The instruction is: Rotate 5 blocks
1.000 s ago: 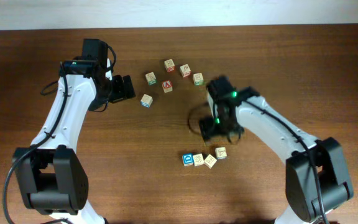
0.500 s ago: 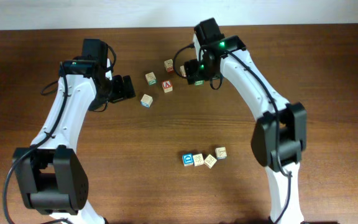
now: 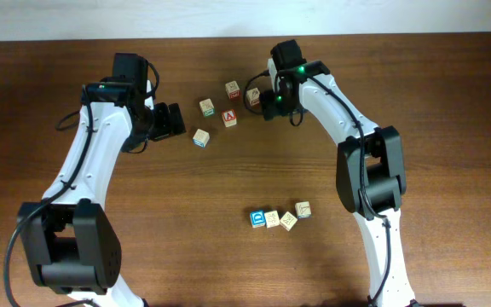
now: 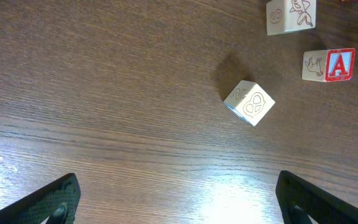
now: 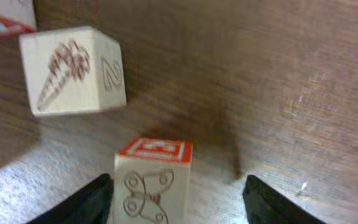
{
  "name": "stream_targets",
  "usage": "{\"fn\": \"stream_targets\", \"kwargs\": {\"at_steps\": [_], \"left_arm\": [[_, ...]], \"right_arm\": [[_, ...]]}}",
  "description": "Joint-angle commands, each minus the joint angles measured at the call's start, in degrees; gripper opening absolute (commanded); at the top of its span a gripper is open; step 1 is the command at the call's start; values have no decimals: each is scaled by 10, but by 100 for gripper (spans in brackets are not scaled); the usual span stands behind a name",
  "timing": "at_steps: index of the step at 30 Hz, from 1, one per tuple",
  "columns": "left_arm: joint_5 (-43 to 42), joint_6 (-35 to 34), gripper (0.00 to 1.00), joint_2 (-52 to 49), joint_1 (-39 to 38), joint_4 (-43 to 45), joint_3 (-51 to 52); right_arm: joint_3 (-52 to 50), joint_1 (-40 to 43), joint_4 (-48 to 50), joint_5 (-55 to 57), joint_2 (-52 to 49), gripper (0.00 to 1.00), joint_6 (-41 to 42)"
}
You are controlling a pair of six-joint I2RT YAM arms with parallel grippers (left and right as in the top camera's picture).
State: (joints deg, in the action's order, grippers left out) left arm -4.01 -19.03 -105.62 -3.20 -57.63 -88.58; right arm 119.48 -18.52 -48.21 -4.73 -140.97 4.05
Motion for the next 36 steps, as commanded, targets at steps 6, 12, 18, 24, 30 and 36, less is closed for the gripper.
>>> {"fn": "stream_targets", "kwargs": {"at_steps": [6,12,18,24,30,36], "left_arm": [[4,9,99,-2,0,0,-9],[4,9,99,-2,0,0,-9],[4,9,99,-2,0,0,-9],[4,9,99,-2,0,0,-9],[4,9,99,-2,0,0,-9],[4,9,99,-2,0,0,-9]], "right_arm": [[7,-3,35,5,-10,53,-4],[6,-3,34,5,-30,46,6],[15,-7,15,2,-30,34,9],[74,-19,-64,-30,-25,28,9],[179,-34,-236,-141,-22,28,12],[172,-74,-358,-183,-22,24,61]]}}
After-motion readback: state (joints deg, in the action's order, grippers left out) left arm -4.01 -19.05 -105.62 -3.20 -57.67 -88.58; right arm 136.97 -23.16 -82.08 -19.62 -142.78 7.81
